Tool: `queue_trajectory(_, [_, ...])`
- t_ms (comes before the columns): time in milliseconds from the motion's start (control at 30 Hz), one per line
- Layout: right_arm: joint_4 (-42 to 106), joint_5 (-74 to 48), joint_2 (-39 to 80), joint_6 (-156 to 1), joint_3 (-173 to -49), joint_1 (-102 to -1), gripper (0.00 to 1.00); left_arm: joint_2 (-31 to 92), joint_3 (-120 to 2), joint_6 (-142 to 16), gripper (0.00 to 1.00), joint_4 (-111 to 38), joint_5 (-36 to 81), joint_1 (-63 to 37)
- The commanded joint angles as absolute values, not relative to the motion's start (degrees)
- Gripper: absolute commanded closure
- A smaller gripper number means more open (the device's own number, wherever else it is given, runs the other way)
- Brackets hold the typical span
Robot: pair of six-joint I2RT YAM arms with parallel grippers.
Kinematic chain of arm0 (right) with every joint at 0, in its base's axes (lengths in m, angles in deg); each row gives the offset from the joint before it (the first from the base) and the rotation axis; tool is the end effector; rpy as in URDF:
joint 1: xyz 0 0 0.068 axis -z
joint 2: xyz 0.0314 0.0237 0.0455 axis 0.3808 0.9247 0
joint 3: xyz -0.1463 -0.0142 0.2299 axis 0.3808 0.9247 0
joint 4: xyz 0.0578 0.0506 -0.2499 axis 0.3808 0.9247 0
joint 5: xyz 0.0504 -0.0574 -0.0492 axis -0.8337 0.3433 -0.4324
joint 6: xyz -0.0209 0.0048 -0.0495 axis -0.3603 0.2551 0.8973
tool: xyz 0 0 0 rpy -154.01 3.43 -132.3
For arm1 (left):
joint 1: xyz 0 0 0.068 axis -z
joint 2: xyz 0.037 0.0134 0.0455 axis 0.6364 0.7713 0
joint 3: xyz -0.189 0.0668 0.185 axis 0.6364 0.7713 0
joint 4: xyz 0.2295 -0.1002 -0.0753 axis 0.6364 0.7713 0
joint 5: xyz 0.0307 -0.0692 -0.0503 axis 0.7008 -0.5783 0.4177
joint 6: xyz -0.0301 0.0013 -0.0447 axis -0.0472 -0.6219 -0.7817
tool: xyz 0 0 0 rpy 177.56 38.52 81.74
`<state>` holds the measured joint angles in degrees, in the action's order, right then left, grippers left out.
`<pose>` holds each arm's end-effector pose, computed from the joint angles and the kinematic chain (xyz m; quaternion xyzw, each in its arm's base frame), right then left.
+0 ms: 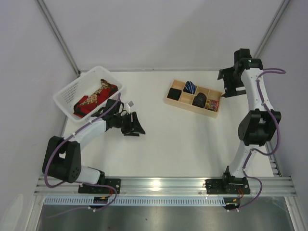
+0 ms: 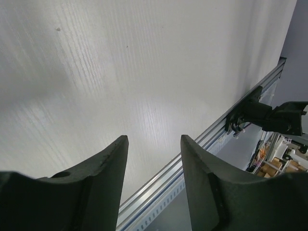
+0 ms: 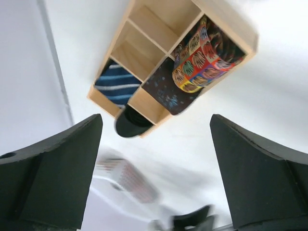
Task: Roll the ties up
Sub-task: Place the rolled tie into the container
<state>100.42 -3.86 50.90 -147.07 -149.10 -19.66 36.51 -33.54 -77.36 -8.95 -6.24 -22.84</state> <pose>0.4020 -0.0203 0.3281 0.6266 0.7523 0.1094 0.1714 0.2502 -0.0972 0.1985 0.0064 0.9186 -0.3759 0.1215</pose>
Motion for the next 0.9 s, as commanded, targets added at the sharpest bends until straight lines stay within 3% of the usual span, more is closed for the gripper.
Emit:
queue_trajectory(0, [100.0, 5.0, 41.5, -125.2, -148.9, -22.2, 0.00, 32.3, -33.9, -75.9, 0.43, -8.7, -9.4, -23.5])
queue_trajectory(133, [87.6, 9.5, 29.1, -112.3, -133.4, -31.2, 0.00, 30.0, -32.0, -76.9, 0.32, -11.9, -11.7, -23.5])
queue_trajectory(167, [83.7, 8.8, 26.2, -110.1, -128.3, -33.2, 0.00, 29.6, -31.2, -77.4, 0.24, -12.7, -12.2, -23.5])
queue_trajectory(200, [80.1, 8.5, 19.5, -108.3, -119.7, -36.6, 0.00, 28.5, -30.3, -78.8, 0.20, -13.8, -13.0, -23.5])
queue_trajectory(367, [67.0, 3.2, 3.2, -106.0, -99.3, -41.5, 0.00, 25.3, -21.0, -86.6, 0.00, -24.4, -16.1, -23.4])
queue_trajectory(533, [63.6, 5.1, -8.0, -109.3, -84.2, -46.7, 0.00, 22.2, -15.7, -89.9, 0.00, -25.8, -12.3, -22.9])
queue_trajectory(700, [67.2, 5.1, -8.7, -109.8, -80.4, -47.5, 0.00, 16.8, -13.7, -94.5, 0.00, -29.6, -6.8, -22.3])
queue_trajectory(867, [58.1, 0.2, -17.3, -108.9, -72.6, -48.7, 0.00, 13.1, -10.0, -98.9, 0.00, -33.9, -5.3, -21.5])
